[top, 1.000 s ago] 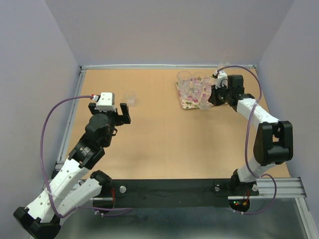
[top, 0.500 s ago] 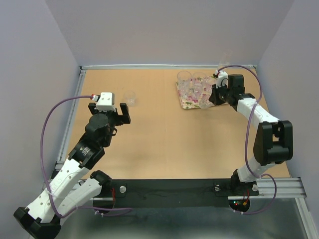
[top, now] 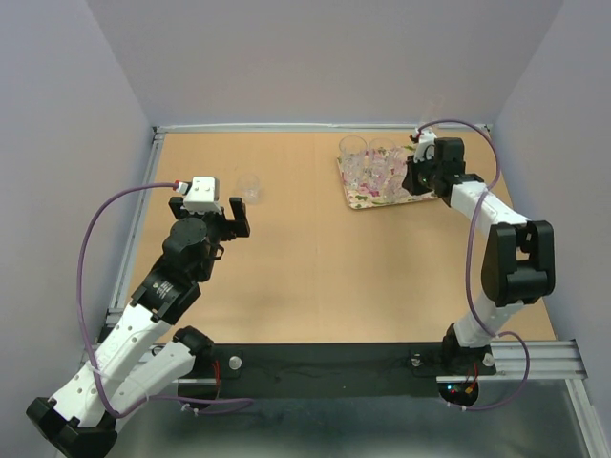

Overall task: Place the glasses into the tray
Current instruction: Place the glass into the tray

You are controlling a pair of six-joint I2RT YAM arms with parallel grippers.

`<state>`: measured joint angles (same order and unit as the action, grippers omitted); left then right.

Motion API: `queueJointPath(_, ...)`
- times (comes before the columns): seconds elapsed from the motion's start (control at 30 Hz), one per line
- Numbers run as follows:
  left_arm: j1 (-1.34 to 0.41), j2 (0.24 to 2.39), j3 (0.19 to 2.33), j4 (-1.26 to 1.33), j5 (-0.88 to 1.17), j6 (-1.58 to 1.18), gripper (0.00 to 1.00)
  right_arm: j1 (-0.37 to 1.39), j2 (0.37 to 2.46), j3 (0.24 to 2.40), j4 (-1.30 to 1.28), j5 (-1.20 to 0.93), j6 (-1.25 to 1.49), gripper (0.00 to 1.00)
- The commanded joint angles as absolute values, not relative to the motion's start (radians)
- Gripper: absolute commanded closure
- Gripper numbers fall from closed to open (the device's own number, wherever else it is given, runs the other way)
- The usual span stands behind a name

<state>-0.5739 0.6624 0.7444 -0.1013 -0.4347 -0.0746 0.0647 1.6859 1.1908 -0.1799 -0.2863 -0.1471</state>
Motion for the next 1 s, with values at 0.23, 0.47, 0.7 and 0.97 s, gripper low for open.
queueJointPath(0.23, -0.564, 0.655, 0.729, -0.051, -0.436, -0.061, 0.01, 0.057, 1.784, 1.316, -0.071, -0.206, -0.113, 0.98)
queueJointPath(0.47, -0.561, 0.658, 0.727, -0.051, -0.436, -0.063, 0.01, 0.057, 1.824, 1.347, -0.071, -0.183, -0.118, 0.95)
queueJointPath(0.7, -0.558, 0.661, 0.727, -0.049, -0.436, -0.061, 0.01, 0.058, 1.864, 1.364, -0.071, -0.173, -0.135, 0.89)
queueJointPath(0.97, -0.557, 0.663, 0.726, -0.049, -0.436, -0.061, 0.01, 0.057, 1.896, 1.379, -0.069, -0.166, -0.144, 0.81)
